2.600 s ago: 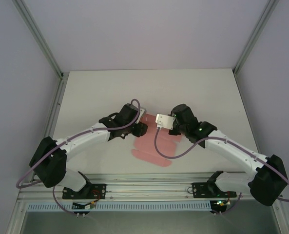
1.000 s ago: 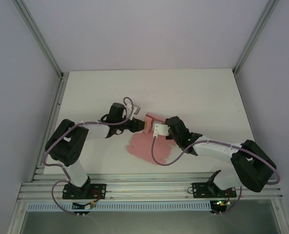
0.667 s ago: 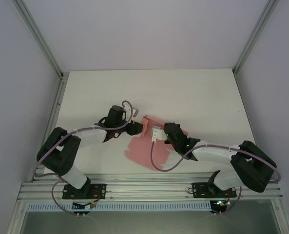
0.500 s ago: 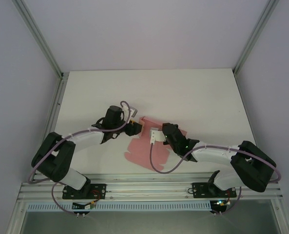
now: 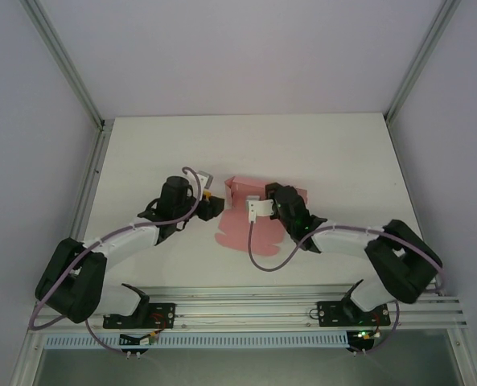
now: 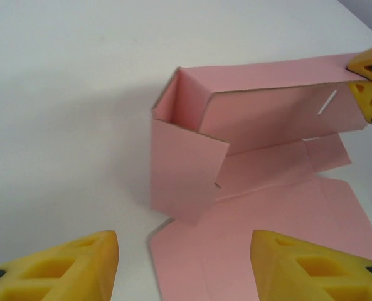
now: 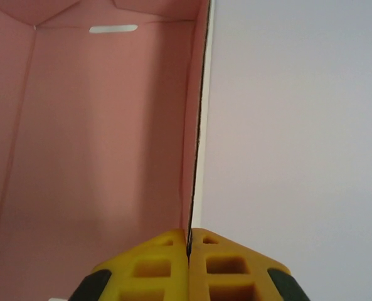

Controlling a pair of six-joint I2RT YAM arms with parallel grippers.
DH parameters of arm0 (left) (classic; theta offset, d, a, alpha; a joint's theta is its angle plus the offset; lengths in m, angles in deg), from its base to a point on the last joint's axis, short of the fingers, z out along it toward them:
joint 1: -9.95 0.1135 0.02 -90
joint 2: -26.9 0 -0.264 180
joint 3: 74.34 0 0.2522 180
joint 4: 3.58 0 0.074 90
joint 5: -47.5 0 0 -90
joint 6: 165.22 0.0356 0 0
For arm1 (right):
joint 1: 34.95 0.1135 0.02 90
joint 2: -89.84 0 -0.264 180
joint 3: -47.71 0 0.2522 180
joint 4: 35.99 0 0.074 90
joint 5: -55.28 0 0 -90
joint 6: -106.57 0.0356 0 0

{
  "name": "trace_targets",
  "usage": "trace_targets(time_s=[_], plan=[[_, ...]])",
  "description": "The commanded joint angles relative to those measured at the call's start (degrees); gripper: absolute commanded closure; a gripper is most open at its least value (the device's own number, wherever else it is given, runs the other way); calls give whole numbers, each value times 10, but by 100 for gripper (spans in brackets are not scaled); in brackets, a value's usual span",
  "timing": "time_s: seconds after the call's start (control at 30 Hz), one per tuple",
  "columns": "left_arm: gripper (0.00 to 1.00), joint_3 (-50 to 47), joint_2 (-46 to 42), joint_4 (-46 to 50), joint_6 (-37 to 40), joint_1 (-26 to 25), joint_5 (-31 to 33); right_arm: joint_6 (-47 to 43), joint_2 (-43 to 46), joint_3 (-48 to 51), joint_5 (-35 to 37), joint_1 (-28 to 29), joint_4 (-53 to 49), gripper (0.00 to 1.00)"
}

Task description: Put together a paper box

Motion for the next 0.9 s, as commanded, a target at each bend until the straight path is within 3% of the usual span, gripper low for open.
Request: trace_targets(time_s=[0.0, 0.13, 0.33, 0.43, 0.53, 0.67, 0.73, 0.87], plan=[[43, -8, 9, -22, -26, 19, 30, -80, -65, 9, -45, -8, 184, 100], [44, 15, 49, -5, -22, 30, 27, -121, -138, 20, -43, -7, 283, 100], [44, 33, 74, -14, -2, 42, 15, -53, -120, 56, -42, -5, 243, 100], [44, 52, 100, -17, 14, 61, -29, -39, -118, 73, -26, 3, 236, 100], [50, 75, 142, -44, 19, 77, -70, -43, -142, 87, -5, 22, 263, 100], [61, 156, 202, 47, 48, 78, -164, -67, -190, 108, 28, 29, 359, 100], [68, 169, 221, 46, 52, 78, -212, -56, -192, 106, 32, 30, 345, 100], [75, 139, 208, -3, 48, 76, -245, -6, -156, 94, 20, 31, 240, 100]])
